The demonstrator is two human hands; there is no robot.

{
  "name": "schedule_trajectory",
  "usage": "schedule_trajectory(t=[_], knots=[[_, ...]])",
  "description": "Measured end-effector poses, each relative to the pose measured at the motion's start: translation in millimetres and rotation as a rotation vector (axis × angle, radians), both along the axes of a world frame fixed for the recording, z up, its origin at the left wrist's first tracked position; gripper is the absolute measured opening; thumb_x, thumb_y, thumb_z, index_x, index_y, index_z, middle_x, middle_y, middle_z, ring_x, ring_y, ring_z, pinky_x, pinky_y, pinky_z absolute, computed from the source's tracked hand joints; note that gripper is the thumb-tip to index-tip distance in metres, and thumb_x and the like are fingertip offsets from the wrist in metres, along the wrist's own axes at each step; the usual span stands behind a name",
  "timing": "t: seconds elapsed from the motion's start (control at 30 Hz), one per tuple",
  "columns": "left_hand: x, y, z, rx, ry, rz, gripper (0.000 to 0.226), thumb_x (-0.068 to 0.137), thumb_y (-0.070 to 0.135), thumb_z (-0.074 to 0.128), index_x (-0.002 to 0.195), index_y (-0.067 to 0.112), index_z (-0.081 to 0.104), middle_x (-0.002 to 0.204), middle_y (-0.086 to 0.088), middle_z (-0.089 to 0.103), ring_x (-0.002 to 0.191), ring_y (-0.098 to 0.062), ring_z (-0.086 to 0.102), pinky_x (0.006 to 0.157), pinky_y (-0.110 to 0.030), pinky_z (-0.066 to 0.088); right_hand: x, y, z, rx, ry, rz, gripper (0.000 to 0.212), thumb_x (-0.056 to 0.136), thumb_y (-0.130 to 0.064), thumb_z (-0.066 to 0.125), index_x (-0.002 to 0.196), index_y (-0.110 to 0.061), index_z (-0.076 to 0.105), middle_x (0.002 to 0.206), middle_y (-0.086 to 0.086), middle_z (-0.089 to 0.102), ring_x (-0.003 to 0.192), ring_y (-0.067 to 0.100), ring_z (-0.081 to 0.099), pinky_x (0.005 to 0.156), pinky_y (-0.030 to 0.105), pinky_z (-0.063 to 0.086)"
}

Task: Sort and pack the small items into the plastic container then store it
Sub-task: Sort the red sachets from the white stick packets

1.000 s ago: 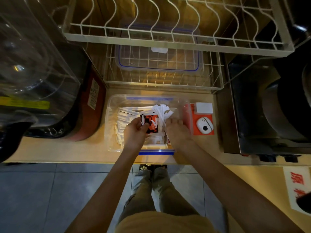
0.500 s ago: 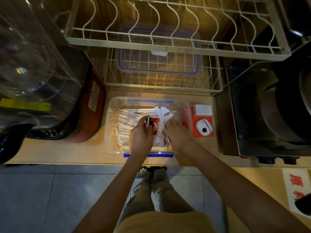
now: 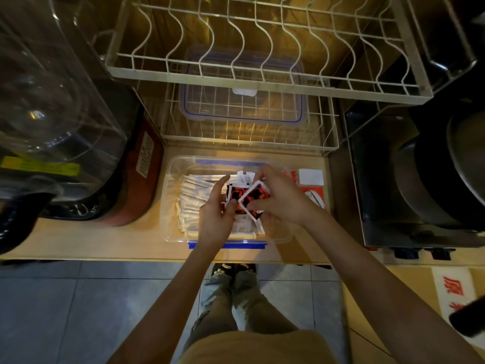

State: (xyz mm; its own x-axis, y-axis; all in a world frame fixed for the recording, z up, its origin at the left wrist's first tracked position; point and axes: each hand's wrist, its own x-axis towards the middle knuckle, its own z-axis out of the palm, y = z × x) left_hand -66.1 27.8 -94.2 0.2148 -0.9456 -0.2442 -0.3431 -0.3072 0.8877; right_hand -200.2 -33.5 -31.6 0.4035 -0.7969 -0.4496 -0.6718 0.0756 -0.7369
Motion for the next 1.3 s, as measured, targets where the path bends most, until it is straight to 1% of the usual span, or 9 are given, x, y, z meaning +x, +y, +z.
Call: schedule_trajectory(t=[0.13,0.27,0.4,0.6,0.7,0.87,1.03,1.17,1.3], knots=[[10,-2,8,0.110,0.357,0.060,0.047,0.091,0.004,0.048,0.126,0.036,0.044,0.078,-0.002,0.071,0.071,-0.009,0.071,0.060,-0.026,0.060,4,5,-11,-0.057,-0.072,-0.080,0.048,0.070,-0.004,0.077,0.077,-0.033,0.040,0.098,-0.002,0.058,0.087,0.015,0.063,0.056,0.009,0.048],[17,-1,15,0.109,0.485,0.076,0.048,0.090,-0.004,0.044,0.125,0.029,0.047,0.052,0.013,0.066,0.063,0.002,0.067,0.063,-0.023,0.060,8,11,-24,-0.010,-0.157,-0.299,0.043,0.066,-0.001,0.079,0.084,-0.020,0.044,0.074,-0.007,0.057,0.066,0.003,0.057,0.049,0.006,0.044],[12,1,17,0.101,0.501,0.053,0.041,0.090,0.001,0.048,0.127,0.020,0.049,0.067,0.009,0.069,0.067,-0.002,0.069,0.064,-0.022,0.061,15,17,-31,0.005,-0.182,-0.405,0.047,0.066,-0.002,0.080,0.096,-0.013,0.044,0.074,-0.009,0.052,0.062,0.003,0.052,0.047,0.005,0.041],[8,-3,14,0.104,0.437,-0.009,0.035,0.090,-0.003,0.046,0.118,0.018,0.048,0.097,-0.017,0.067,0.088,-0.030,0.068,0.075,-0.037,0.061,15,21,-45,0.133,-0.283,-0.442,0.026,0.079,-0.003,0.070,0.102,-0.004,0.060,0.074,0.001,0.060,0.061,0.010,0.062,0.051,0.026,0.056],[10,-4,5,0.093,0.280,-0.062,0.028,0.091,0.004,0.047,0.114,0.021,0.049,0.101,-0.019,0.069,0.093,-0.034,0.066,0.085,-0.049,0.055,10,22,-56,0.159,-0.272,-0.454,0.017,0.084,-0.006,0.064,0.098,0.003,0.063,0.079,0.014,0.066,0.062,0.018,0.064,0.067,0.046,0.056],[15,-11,-7,0.146,-0.059,-0.158,0.025,0.091,0.014,0.050,0.115,0.017,0.055,0.107,-0.011,0.069,0.100,-0.028,0.064,0.087,-0.038,0.050,14,30,-69,0.038,-0.228,-0.382,0.011,0.088,-0.004,0.058,0.096,-0.008,0.065,0.068,-0.001,0.063,0.059,0.009,0.060,0.061,0.029,0.050],[16,-12,-13,0.151,-0.251,-0.219,0.031,0.092,0.016,0.048,0.123,0.013,0.055,0.120,-0.013,0.063,0.103,-0.026,0.060,0.084,-0.028,0.044,20,32,-74,-0.039,-0.157,-0.272,0.028,0.090,-0.002,0.053,0.116,-0.005,0.063,0.096,0.014,0.070,0.082,0.019,0.063,0.077,0.028,0.051],[14,-14,-10,0.145,-0.267,-0.233,0.034,0.093,0.015,0.048,0.125,0.010,0.054,0.119,-0.015,0.064,0.100,-0.027,0.062,0.084,-0.029,0.046,21,31,-74,-0.061,-0.129,-0.269,0.026,0.092,-0.006,0.051,0.116,-0.006,0.062,0.100,0.017,0.070,0.087,0.026,0.066,0.082,0.038,0.053],[14,-19,-1,0.122,-0.181,-0.191,0.034,0.091,0.017,0.052,0.124,0.013,0.054,0.111,-0.008,0.067,0.095,-0.021,0.065,0.077,-0.021,0.043,11,23,-65,-0.018,-0.130,-0.291,0.022,0.093,-0.008,0.051,0.113,-0.009,0.060,0.088,0.015,0.069,0.072,0.025,0.066,0.068,0.035,0.056]])
